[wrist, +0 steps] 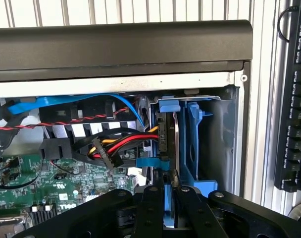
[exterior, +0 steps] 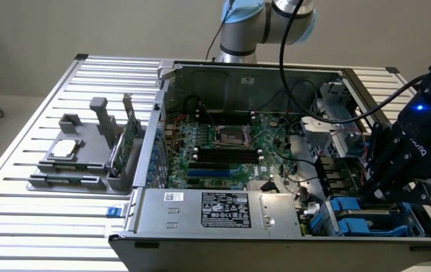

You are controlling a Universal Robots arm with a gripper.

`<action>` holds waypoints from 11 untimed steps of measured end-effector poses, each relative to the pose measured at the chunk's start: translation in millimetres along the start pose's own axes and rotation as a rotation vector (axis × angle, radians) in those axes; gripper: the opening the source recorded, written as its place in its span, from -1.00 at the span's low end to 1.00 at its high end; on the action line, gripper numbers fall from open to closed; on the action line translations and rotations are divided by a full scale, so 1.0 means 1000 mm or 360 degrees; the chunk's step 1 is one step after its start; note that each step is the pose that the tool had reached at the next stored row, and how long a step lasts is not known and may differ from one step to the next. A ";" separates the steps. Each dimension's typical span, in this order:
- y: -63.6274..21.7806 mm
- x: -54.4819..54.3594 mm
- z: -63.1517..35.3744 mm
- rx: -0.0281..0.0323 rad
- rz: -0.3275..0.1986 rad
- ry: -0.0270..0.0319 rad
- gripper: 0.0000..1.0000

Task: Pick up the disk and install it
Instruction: 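Insert the second disk wire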

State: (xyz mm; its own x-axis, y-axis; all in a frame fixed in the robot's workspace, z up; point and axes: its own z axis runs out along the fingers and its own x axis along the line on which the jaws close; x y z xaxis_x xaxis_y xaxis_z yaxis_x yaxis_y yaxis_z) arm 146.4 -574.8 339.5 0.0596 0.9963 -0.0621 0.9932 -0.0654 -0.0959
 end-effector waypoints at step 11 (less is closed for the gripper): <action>0.0001 0.000 0.0007 0.00038 0.0005 0.00003 -0.69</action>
State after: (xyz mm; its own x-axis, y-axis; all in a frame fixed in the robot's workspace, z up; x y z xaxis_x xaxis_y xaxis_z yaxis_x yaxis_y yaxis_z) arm 146.5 -574.8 338.8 0.0628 0.9961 -0.0622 0.9928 -0.0687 -0.0981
